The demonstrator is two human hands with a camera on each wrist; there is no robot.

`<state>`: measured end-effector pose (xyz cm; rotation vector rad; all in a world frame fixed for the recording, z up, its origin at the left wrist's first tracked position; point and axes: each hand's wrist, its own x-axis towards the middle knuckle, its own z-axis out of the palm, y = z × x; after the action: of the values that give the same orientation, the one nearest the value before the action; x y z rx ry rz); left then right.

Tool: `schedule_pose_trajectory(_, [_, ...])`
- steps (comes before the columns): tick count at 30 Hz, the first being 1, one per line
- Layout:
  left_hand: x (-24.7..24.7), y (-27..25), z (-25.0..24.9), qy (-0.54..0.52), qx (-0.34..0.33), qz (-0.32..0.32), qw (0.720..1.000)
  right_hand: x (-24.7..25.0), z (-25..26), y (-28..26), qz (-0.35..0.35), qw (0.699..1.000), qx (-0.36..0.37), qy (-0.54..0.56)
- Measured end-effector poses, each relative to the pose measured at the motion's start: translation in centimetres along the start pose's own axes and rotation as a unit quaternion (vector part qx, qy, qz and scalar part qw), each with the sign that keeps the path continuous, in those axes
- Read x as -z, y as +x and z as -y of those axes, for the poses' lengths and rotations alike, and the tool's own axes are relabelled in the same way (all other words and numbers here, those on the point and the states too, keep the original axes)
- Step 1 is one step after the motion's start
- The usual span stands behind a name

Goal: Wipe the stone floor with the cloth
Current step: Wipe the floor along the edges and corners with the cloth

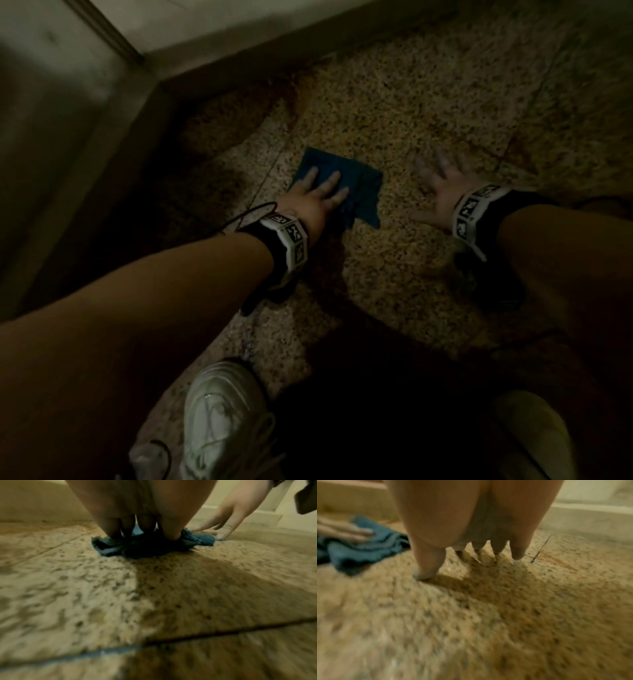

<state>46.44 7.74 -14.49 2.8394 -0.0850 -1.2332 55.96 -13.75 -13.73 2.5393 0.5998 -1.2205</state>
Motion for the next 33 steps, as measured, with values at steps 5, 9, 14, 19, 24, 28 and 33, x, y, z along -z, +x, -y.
schedule_pose_trajectory(5, [0.1,0.7,0.3,0.023,-0.006,-0.004,1.0,0.1,0.7,-0.4,-0.007,1.0,-0.002,0.004])
schedule_pose_trajectory(9, [1.4,2.2,0.3,0.034,-0.004,-0.017,0.999,-0.1,0.3,-0.1,0.001,0.999,0.003,0.037])
schedule_pose_trajectory(14, [5.0,6.0,-1.4,-0.016,0.016,-0.074,0.997,-0.4,0.0,0.6,0.013,0.997,0.013,0.074])
schedule_pose_trajectory(19, [8.0,9.3,-3.5,-0.019,0.03,-0.11,0.993,-0.7,-0.3,1.2,0.027,0.995,0.011,0.098])
schedule_pose_trajectory(24, [8.2,9.3,-3.2,-0.018,0.014,-0.086,0.996,-0.7,-0.5,1.7,0.025,0.997,0.006,0.071])
schedule_pose_trajectory(28, [7.4,6.9,-3.1,0.019,0.001,-0.046,0.999,-0.3,-0.5,1.4,0.03,0.998,0.007,0.051])
schedule_pose_trajectory(33, [2.9,1.6,-3.0,0.056,-0.038,0.009,0.998,-1.1,-0.9,0.3,-0.022,0.997,0.026,0.072])
